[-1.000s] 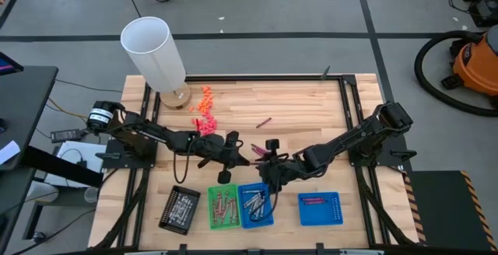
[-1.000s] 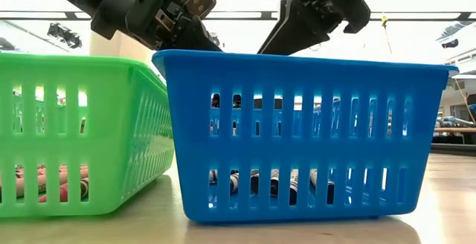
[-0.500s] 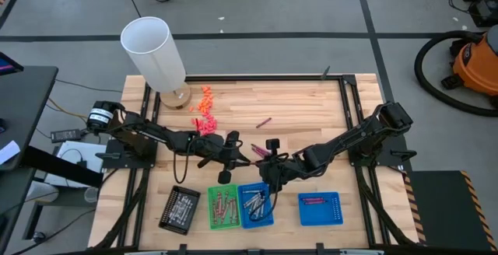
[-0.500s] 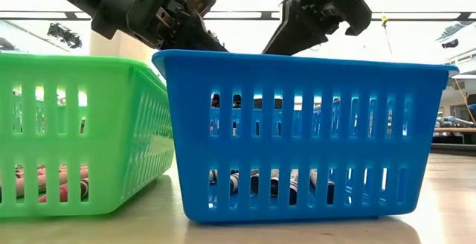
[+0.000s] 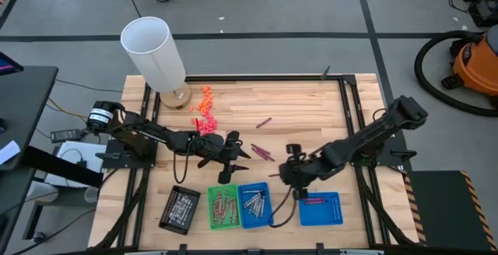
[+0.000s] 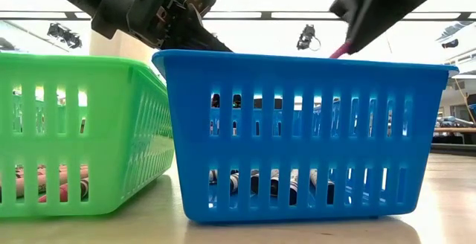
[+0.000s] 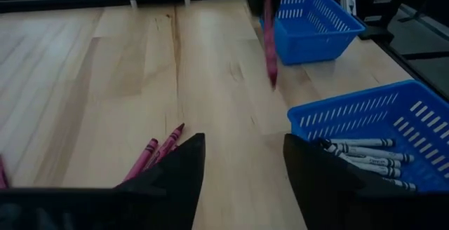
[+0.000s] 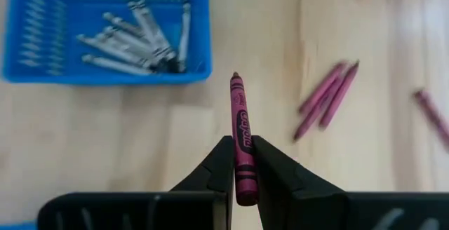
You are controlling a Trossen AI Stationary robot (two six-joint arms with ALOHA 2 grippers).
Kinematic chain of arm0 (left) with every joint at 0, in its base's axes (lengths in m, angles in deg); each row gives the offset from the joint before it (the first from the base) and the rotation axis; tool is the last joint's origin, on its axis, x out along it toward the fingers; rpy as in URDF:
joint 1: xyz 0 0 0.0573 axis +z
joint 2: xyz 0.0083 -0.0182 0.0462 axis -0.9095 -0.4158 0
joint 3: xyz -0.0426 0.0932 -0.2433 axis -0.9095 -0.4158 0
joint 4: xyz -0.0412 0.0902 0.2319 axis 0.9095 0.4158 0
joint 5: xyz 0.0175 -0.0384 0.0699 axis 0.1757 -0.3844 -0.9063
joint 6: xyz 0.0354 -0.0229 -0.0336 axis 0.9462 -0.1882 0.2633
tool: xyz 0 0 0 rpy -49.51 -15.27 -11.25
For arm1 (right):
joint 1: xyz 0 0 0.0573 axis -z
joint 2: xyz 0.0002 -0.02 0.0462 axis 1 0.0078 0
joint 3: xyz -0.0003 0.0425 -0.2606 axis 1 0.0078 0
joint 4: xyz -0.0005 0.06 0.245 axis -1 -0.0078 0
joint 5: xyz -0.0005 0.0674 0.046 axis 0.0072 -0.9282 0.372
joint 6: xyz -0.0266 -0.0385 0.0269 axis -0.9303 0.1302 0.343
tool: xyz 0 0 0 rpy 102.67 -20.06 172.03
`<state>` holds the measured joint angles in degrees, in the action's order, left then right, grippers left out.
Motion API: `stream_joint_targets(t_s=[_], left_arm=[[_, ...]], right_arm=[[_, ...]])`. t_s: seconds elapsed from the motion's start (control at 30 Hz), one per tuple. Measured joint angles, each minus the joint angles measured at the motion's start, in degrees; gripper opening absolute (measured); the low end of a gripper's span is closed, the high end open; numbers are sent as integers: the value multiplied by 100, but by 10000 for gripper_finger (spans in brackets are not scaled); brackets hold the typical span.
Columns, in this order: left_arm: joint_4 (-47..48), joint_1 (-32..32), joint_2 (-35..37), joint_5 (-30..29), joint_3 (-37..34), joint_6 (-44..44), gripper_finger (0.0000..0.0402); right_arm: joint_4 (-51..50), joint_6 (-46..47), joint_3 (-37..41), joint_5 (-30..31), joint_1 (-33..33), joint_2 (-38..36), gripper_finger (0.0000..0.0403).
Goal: Sort crayons
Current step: Put the red crayon into the right blue bin
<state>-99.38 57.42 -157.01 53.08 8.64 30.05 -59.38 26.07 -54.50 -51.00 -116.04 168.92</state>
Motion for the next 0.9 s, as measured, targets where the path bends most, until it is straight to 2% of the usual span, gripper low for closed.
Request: stream_joint_targets(t_s=[0.3,0.43,0.63,0.9], left_arm=[[9,2,0,0,-1,-2,205],[27,2,0,0,0,-130,205],[34,0,0,0,0,-197,205],[42,43,0,-1,0,-125,205]], right_arm=[[-1345,1746,0,-878,-604,-880,47],[-1723,2661,24,-1038,-1066,-1071,47],[-1325,4069,568,-1147,-1856,-1230,48],[-109,5257,1448,-707,-2401,-1227,49]])
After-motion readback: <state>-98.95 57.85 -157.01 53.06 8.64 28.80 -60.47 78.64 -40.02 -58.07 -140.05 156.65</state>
